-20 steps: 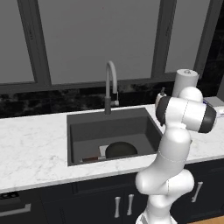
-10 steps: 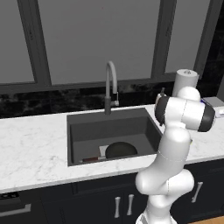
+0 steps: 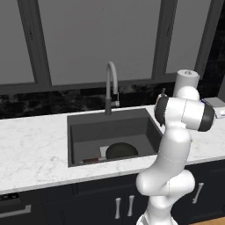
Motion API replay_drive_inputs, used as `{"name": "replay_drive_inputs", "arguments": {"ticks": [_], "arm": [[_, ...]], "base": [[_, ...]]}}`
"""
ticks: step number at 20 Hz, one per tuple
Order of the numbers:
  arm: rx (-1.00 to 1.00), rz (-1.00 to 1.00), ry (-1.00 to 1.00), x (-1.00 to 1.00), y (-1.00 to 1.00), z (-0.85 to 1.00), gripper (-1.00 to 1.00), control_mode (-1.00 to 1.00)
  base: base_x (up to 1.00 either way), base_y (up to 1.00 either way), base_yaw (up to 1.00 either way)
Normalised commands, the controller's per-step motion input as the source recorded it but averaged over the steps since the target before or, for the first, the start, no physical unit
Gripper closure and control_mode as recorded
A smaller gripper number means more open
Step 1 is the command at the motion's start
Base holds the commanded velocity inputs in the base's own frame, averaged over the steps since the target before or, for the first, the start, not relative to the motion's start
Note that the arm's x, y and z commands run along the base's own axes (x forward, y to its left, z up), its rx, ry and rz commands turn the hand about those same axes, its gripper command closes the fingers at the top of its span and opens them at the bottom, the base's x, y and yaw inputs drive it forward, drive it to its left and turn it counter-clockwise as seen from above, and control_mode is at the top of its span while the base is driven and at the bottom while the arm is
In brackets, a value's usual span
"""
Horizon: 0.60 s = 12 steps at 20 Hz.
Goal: Pick the pan and sponge and place them into the sink. Then turn on the water.
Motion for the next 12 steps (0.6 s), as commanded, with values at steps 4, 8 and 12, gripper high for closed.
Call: {"name": "replay_drive_inputs", "arguments": {"ticks": [4,8,12], "arm": [[0.19,0.23,0.08,0.0,0.11,0.0,1.0,-1.0],[0.18,0.21,0.07,0.0,0.24,0.01,1.0,-1.0],[0.04,0.15,0.01,0.0,0.74,0.0,1.0,-1.0]], "base": [[0.0,0.0,0.0],[0.0,0.0,0.0],[0.0,0.0,0.0]]}}
